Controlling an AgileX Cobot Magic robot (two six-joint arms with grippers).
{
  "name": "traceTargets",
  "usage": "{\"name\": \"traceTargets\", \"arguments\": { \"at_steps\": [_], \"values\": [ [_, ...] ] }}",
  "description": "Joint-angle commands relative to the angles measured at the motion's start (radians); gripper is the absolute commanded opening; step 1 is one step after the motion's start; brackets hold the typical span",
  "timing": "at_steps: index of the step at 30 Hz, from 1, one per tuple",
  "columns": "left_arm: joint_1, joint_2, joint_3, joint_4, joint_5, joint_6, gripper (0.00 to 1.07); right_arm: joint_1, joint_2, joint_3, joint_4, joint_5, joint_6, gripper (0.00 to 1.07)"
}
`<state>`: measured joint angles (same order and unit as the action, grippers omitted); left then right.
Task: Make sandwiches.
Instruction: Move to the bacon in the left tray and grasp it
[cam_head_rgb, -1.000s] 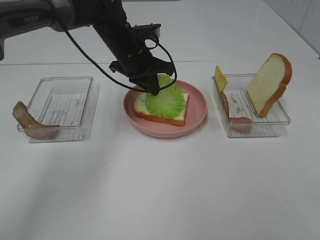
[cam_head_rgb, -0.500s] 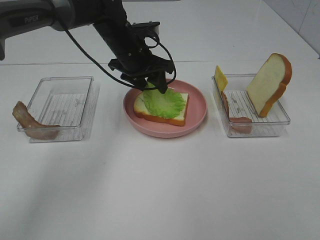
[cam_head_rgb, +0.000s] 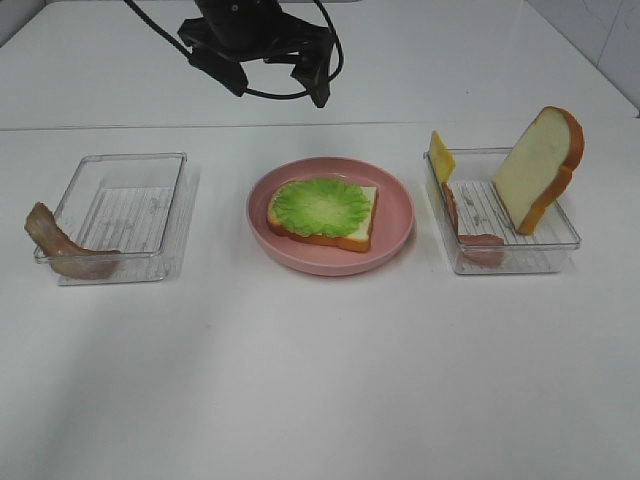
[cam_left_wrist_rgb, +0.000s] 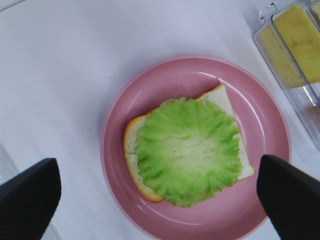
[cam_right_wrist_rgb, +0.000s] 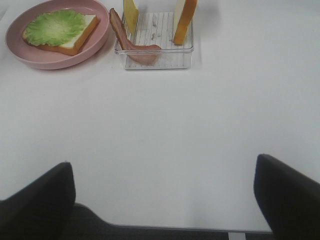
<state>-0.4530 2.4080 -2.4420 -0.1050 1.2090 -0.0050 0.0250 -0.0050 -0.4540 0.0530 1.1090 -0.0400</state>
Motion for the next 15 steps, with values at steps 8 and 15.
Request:
{"name": "traceTargets", "arguments": {
  "at_steps": [8, 15],
  "values": [
    [0.107, -0.313, 0.437, 0.105, 0.105, -0.047, 1.01, -0.001, -0.021, 0.002, 0.001, -0.005, -0.005, 0.94],
    [0.283, -0.475, 0.691, 0.105, 0.105, -0.051, 1.01, -0.001, -0.021, 0.002, 0.001, -0.005, -0.005, 0.94]
  ]
}}
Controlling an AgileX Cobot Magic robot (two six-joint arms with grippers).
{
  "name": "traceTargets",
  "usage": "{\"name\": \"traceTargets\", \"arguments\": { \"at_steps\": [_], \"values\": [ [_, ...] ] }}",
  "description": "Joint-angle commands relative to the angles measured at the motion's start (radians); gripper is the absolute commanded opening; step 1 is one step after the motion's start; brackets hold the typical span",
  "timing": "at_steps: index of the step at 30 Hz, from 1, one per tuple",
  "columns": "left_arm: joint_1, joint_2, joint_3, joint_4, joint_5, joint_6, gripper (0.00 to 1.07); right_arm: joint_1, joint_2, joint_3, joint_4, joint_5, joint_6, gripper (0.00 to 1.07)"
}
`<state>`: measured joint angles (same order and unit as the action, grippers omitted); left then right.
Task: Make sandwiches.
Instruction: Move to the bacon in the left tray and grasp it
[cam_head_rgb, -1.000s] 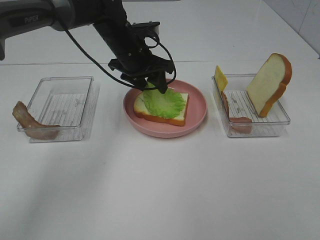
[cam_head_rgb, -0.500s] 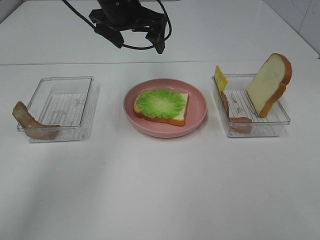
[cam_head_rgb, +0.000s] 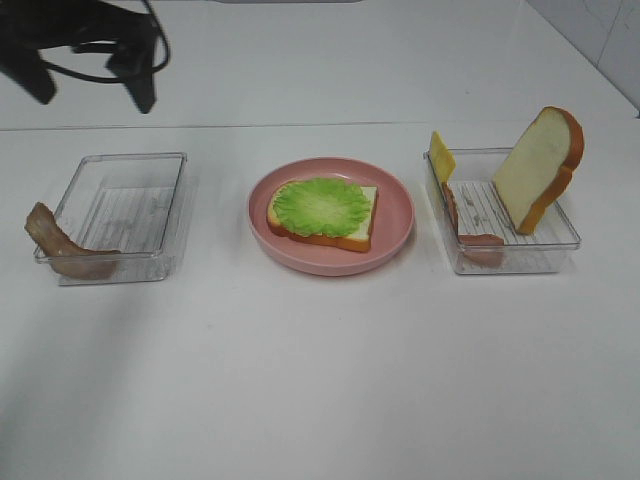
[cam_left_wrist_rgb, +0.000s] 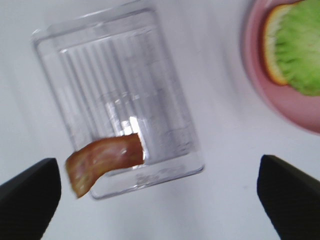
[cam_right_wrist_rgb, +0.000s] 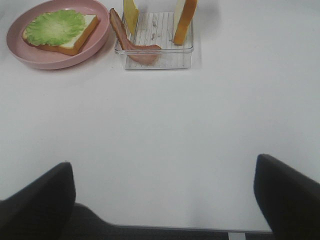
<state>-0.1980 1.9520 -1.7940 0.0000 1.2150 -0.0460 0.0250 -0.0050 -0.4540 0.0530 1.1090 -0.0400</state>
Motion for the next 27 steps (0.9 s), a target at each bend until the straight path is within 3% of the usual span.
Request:
{"name": "traceTargets", "arguments": {
  "at_steps": [1, 3, 11, 27],
  "values": [
    [0.028, -0.019, 0.043, 0.0, 0.099, -0.01, 1.01, -0.001, -0.021, 0.002, 0.001, -0.005, -0.005, 0.94],
    [0.101, -0.021, 0.101, -0.007, 0.099, -0.008, 1.01, -0.001, -0.021, 0.002, 0.001, -0.005, -0.005, 0.94],
    [0.158, 0.003, 0.131, 0.0, 0.098, 0.019, 1.0, -0.001, -0.021, 0.002, 0.001, -0.005, -0.005, 0.94],
    [0.154, 0.179, 0.131, -0.012, 0.067, 0.015, 1.0, -0.001, -0.021, 0.002, 0.001, -0.005, -0.005, 0.94]
  ]
}}
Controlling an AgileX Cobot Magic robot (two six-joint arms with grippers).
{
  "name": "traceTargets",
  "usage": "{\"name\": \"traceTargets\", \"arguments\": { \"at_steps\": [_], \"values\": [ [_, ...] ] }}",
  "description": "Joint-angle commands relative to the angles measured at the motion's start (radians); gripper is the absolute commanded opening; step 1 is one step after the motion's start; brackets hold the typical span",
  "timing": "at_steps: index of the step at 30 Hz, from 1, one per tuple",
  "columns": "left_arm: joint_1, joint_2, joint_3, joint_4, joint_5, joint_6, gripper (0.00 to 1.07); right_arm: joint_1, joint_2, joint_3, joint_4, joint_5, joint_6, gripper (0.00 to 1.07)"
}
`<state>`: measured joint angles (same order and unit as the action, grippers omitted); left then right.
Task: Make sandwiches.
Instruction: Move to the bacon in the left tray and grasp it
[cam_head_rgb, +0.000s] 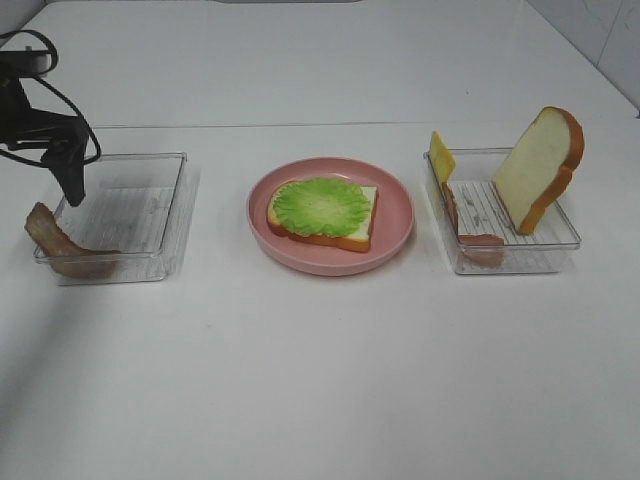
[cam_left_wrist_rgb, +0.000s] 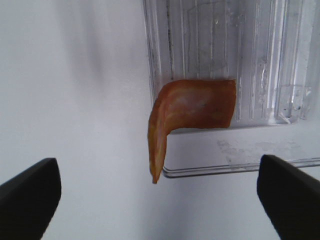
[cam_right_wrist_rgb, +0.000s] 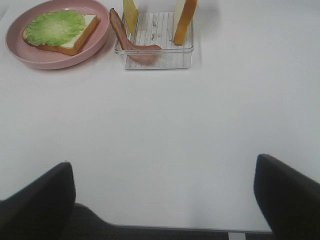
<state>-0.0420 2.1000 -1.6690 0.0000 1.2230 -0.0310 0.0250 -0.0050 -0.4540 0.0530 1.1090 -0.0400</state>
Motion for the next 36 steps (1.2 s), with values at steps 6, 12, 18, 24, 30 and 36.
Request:
{"name": "traceTargets", "arguments": {
  "at_steps": [6, 12, 18, 24, 30, 36],
  "values": [
    [-0.002, 0.065, 0.006, -0.011, 0.06, 0.0, 1.0, -0.001, -0.021, 0.002, 0.001, -0.005, -0.005, 0.94],
    [-0.002, 0.067, 0.006, -0.011, 0.056, 0.0, 0.92, -0.001, -0.021, 0.002, 0.001, -0.005, -0.005, 0.94],
    [-0.002, 0.067, 0.006, -0.011, 0.047, -0.007, 0.48, -0.001, -0.021, 0.002, 0.001, -0.005, -0.005, 0.94],
    [-0.002, 0.067, 0.006, -0.011, 0.047, -0.023, 0.43, -0.001, -0.021, 0.002, 0.001, -0.005, -0.005, 0.94],
    [-0.002, 0.067, 0.006, -0.006, 0.047, -0.031, 0.43, -0.001, -0.021, 0.002, 0.001, -0.005, -0.005, 0.94],
    [-0.002, 0.067, 0.006, -0.006, 0.044, -0.031, 0.43, -0.001, -0.021, 0.002, 0.001, -0.005, -0.005, 0.94]
  ]
}}
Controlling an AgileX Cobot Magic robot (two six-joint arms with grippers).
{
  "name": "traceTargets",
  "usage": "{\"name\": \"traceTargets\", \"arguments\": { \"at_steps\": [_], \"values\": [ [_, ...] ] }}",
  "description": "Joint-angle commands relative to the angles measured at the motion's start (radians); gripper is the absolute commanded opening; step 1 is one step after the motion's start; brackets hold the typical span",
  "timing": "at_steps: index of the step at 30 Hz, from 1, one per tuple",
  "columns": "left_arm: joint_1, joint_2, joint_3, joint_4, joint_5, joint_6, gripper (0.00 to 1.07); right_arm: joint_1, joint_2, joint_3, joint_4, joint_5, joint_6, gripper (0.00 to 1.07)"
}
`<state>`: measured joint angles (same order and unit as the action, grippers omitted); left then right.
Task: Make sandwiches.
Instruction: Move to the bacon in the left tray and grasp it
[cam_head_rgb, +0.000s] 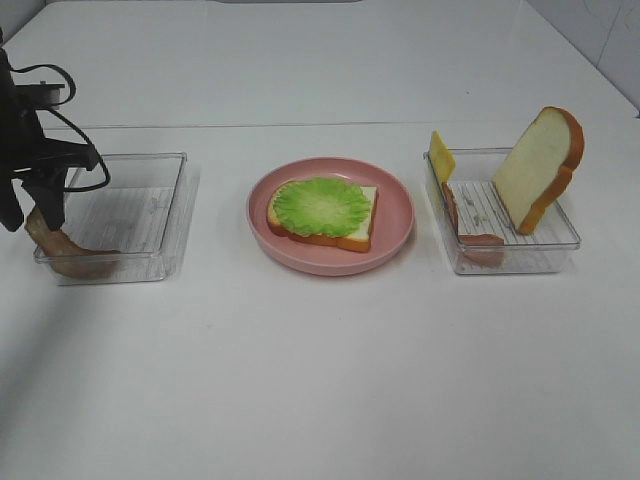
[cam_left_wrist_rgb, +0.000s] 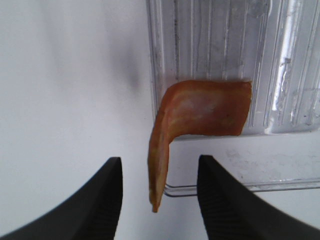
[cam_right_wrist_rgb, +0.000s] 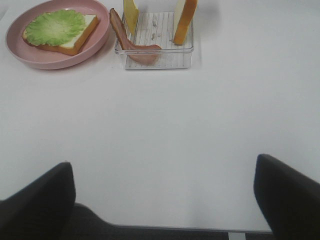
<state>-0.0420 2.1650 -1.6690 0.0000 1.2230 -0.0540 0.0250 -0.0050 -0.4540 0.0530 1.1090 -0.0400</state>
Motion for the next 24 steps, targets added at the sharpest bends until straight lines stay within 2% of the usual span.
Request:
{"name": "traceTargets", "arguments": {
  "at_steps": [1, 21, 24],
  "values": [
    [-0.002, 0.002, 0.006, -0.006, 0.04, -0.008, 0.43, -0.001, -0.021, 0.002, 0.001, -0.005, -0.005, 0.94],
    [-0.002, 0.013, 0.006, 0.0, 0.01, 0.0, 0.42, -0.001, -0.021, 0.002, 0.001, -0.005, -0.005, 0.94],
    [-0.002, 0.013, 0.006, 0.0, 0.015, 0.0, 0.37, -0.001, -0.021, 0.002, 0.001, -0.005, -0.005, 0.94]
  ]
}}
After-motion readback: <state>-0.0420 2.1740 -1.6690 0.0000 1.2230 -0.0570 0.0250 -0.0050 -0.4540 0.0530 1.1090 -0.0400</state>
